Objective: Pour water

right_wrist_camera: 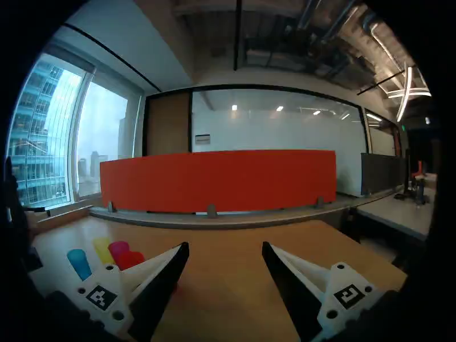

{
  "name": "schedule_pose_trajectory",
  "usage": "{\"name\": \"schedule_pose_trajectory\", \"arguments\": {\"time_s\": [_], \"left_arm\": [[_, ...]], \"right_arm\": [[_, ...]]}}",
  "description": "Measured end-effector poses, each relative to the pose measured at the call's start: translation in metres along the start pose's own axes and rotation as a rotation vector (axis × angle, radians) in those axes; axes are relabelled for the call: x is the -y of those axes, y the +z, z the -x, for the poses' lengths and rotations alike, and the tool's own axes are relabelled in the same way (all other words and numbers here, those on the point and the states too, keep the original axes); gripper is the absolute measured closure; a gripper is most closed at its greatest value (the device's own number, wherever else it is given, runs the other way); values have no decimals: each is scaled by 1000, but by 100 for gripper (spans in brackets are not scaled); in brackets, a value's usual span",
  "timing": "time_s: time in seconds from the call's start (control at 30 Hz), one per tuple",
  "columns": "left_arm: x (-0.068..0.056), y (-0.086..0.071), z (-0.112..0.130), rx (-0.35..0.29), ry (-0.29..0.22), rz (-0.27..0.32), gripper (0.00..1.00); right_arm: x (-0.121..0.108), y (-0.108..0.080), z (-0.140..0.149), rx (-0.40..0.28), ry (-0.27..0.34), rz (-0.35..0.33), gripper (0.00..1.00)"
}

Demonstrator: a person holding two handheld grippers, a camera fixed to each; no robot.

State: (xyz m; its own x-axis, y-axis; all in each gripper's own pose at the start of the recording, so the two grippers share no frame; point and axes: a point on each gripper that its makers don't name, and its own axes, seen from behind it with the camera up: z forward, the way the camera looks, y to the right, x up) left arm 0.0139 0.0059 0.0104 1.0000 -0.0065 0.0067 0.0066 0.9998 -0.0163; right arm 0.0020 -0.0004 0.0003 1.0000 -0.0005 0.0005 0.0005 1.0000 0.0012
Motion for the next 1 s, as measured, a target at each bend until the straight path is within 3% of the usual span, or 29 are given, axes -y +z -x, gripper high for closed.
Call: {"name": "schedule_pose_trajectory", "arguments": {"time_s": [0.37, 0.67, 1.0], "left_arm": [[-5, 9, -53, 28, 7, 54, 0], [-12, 12, -117, -7, 3, 119, 0], [-31, 12, -128, 13, 5, 232, 0]], "right_arm": [[12, 6, -53, 10, -8, -37, 1], [26, 8, -88, 29, -11, -82, 1], [41, 6, -90, 35, -6, -156, 1]]}}
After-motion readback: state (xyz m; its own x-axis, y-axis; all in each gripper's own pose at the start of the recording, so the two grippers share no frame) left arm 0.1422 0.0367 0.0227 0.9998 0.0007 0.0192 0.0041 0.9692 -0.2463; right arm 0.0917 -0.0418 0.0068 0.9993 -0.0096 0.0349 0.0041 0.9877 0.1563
